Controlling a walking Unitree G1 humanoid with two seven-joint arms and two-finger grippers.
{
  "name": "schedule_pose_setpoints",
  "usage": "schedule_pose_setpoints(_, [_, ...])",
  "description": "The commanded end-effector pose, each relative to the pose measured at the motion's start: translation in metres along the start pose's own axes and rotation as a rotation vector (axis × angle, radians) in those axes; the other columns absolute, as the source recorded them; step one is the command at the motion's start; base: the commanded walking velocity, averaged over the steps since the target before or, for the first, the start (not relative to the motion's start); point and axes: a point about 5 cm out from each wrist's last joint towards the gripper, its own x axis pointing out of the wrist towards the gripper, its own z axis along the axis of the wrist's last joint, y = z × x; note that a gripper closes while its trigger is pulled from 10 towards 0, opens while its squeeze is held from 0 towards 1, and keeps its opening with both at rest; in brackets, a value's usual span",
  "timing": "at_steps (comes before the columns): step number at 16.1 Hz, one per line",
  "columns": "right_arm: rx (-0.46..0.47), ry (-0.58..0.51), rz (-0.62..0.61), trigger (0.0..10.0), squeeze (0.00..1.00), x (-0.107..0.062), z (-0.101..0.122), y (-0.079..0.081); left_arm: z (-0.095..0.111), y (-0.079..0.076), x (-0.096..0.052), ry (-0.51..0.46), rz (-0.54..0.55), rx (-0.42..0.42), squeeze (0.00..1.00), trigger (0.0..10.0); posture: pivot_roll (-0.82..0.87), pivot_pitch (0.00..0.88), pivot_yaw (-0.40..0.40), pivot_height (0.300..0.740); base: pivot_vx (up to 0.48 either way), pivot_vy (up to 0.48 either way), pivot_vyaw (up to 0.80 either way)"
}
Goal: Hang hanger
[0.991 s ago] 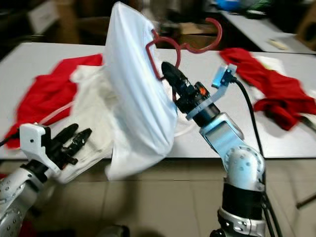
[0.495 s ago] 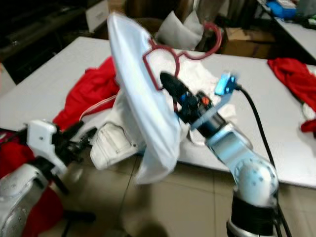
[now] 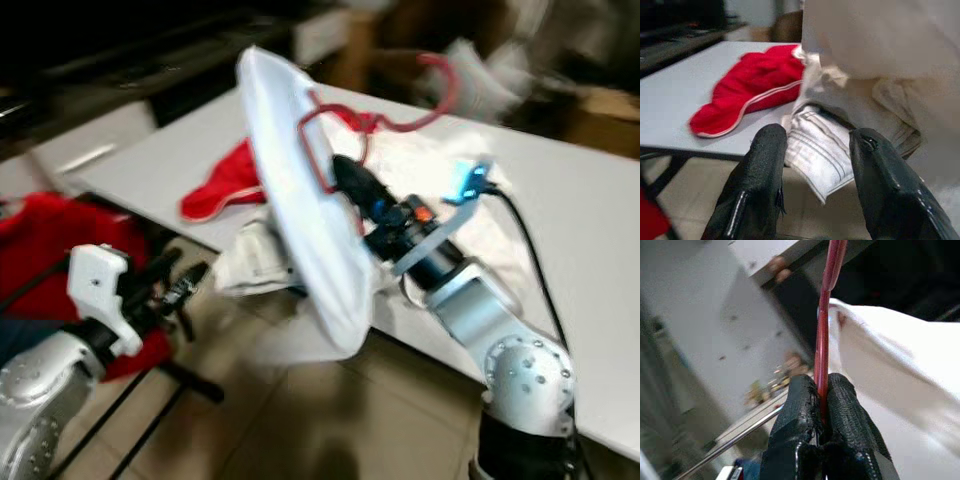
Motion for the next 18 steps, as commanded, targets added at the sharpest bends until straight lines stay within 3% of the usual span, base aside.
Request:
schedule_pose_setpoints(1, [-0.007, -0.016, 0.031, 10.0, 0.00, -0.001, 0.005, 0.005, 0.003, -0.005, 0.001, -0.009, -0.023, 0.003, 0.00, 10.0, 0.10, 0.000, 0.043, 0.740, 0.000, -0.281, 0.79])
schedule_pose_setpoints(8, [-0.121, 0.165, -0.005, 10.0, 0.00, 0.003, -0.024, -0.001, -0.001, -0.007, -0.001, 0.016, -0.007, 0.025, 0.00, 10.0, 0.13, 0.000, 0.020, 0.740, 0.000, 0.000, 0.79])
schedule_pose_setpoints(18, [-0.100, 0.222, -0.014, 10.0, 0.00, -0.006, -0.045, -0.005, -0.004, -0.008, -0.006, 0.040, -0.006, 0.036, 0.00, 10.0, 0.14, 0.000, 0.018, 0.740, 0.000, 0.000, 0.78])
